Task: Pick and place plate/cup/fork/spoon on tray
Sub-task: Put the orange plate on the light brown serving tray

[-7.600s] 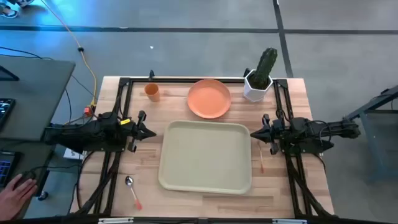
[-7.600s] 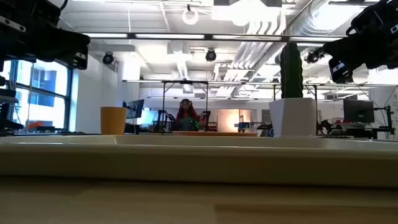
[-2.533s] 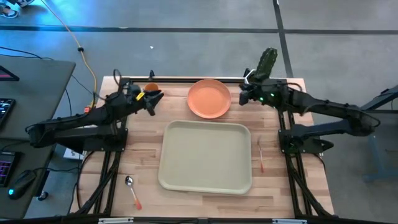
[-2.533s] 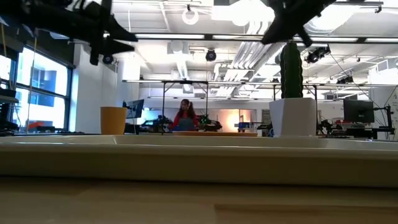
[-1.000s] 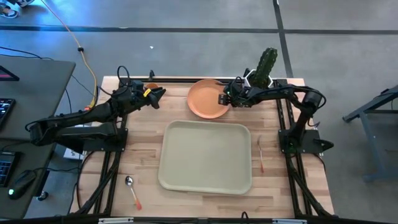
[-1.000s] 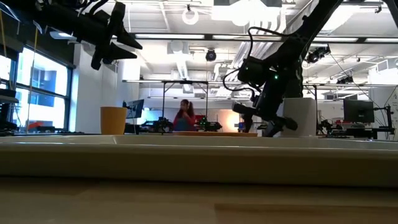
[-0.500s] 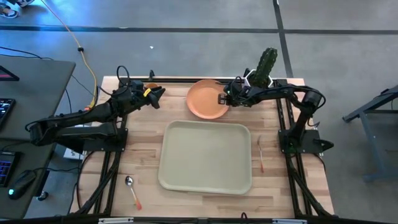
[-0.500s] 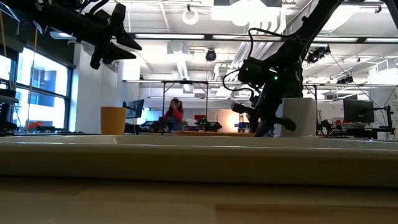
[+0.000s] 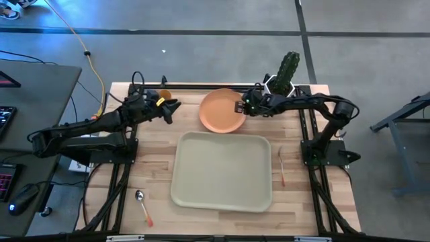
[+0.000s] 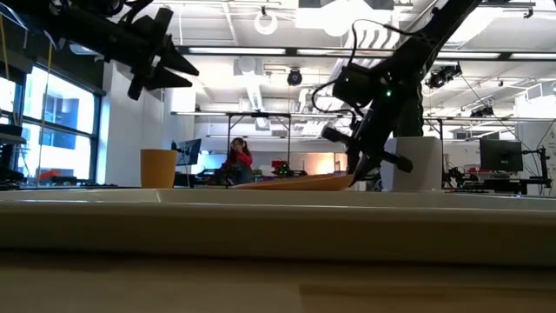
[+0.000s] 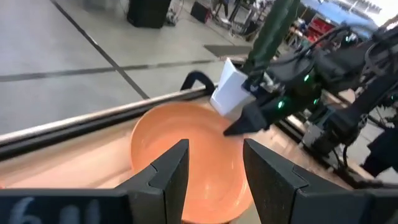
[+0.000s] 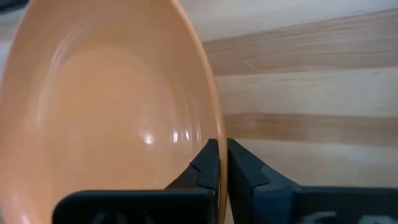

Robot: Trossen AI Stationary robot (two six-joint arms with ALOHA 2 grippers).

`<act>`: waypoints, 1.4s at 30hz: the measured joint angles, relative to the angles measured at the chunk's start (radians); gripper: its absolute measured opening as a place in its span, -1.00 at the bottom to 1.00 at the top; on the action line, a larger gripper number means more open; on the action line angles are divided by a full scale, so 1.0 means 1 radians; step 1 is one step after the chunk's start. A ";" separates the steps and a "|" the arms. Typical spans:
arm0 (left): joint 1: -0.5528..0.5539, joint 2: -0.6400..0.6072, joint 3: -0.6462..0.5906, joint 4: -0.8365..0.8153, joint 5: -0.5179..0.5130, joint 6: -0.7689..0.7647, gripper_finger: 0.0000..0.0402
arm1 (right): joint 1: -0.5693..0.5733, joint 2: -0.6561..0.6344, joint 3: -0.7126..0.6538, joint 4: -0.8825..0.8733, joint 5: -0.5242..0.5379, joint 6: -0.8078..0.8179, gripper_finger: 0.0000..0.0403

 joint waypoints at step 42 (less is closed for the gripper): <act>-0.399 0.050 0.000 -0.009 -0.178 -0.379 -0.29 | 0.677 -0.260 -0.001 -0.212 0.170 0.040 -1.00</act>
